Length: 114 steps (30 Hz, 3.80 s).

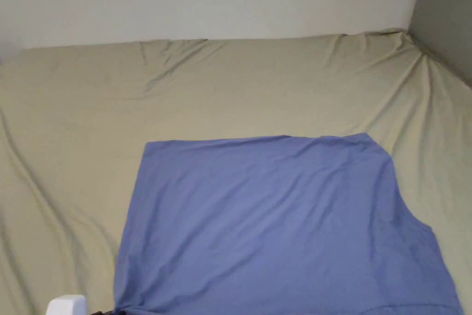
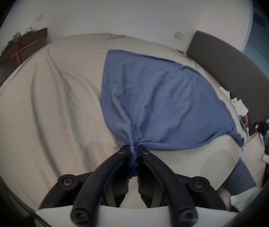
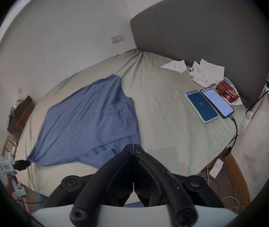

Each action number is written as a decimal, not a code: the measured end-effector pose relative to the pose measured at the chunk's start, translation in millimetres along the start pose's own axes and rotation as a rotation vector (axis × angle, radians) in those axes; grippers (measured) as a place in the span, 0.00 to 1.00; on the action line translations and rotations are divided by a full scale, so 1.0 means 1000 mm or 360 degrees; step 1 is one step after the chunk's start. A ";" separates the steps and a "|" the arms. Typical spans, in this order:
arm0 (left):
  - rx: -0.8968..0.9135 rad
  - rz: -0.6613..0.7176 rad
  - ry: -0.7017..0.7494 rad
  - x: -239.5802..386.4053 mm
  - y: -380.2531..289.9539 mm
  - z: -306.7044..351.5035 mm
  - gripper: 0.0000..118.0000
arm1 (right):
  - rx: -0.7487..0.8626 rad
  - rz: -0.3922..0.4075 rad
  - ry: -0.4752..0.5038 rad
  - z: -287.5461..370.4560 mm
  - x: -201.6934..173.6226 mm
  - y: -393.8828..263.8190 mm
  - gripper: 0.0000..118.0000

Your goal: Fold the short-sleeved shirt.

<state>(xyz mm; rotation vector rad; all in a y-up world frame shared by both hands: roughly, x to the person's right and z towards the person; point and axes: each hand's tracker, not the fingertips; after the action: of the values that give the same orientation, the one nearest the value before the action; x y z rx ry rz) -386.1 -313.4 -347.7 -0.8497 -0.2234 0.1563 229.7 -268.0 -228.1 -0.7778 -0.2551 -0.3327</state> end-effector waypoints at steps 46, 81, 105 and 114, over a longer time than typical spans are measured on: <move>0.0210 0.0126 0.0062 0.011 0.206 -0.069 0.06 | 0.0141 0.0243 0.0052 -0.188 -0.083 0.211 0.02; 0.0551 0.0058 0.0035 0.028 0.122 0.013 0.93 | 0.0495 0.0161 0.0240 -0.083 -0.065 0.148 0.87; -0.0102 -0.0037 0.0104 -0.012 0.134 -0.159 0.83 | 0.0308 0.0056 0.0107 -0.026 -0.060 0.077 0.00; 0.0038 0.0031 0.0118 -0.014 0.126 -0.149 0.08 | 0.0183 0.0090 0.0088 -0.055 -0.049 0.064 0.00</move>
<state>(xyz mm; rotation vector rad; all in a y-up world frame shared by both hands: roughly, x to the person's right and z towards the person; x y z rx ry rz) -367.6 -343.3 -540.3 -0.8326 -0.1436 0.1449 214.9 -255.8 -323.9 -0.6605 -0.1983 -0.2835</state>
